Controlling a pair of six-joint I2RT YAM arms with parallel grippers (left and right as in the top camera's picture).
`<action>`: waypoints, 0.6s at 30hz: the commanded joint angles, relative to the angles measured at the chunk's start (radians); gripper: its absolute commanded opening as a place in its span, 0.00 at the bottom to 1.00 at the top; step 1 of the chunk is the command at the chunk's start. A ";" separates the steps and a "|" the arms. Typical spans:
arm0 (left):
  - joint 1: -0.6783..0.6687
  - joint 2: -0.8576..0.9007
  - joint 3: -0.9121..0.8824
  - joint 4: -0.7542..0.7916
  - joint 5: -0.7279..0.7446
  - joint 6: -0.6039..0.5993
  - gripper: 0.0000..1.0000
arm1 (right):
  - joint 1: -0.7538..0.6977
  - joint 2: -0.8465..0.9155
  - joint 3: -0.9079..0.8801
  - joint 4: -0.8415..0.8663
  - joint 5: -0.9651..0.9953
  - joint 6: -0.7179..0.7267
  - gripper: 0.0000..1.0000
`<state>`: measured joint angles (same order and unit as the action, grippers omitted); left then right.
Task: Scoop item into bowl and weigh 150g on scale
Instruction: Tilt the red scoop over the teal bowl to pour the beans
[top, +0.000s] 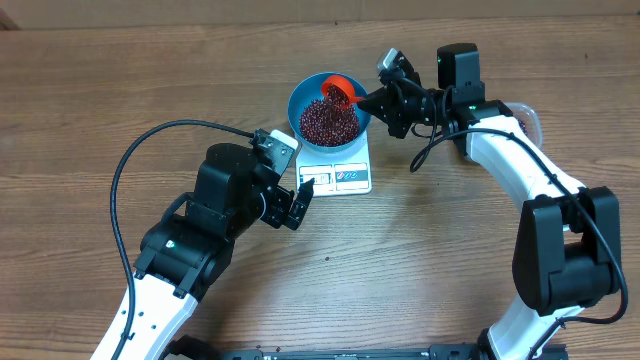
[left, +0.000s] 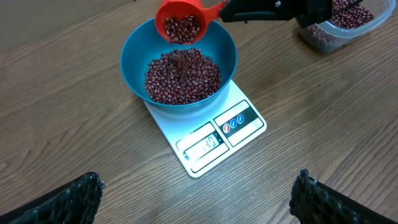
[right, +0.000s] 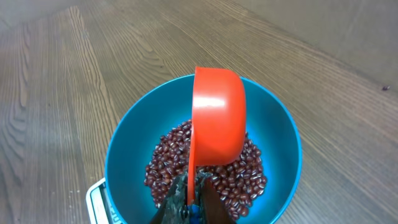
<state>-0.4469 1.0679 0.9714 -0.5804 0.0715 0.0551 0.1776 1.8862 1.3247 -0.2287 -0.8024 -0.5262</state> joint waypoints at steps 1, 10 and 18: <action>0.002 0.006 0.021 0.001 0.006 -0.010 1.00 | 0.002 0.007 0.004 0.007 0.002 -0.084 0.04; 0.002 0.006 0.021 0.001 0.006 -0.010 1.00 | 0.002 0.007 0.004 0.018 0.002 -0.164 0.04; 0.002 0.006 0.021 0.001 0.006 -0.010 0.99 | 0.002 0.007 0.004 0.019 0.002 -0.164 0.04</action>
<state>-0.4469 1.0679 0.9714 -0.5804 0.0715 0.0551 0.1776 1.8862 1.3247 -0.2173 -0.8032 -0.6773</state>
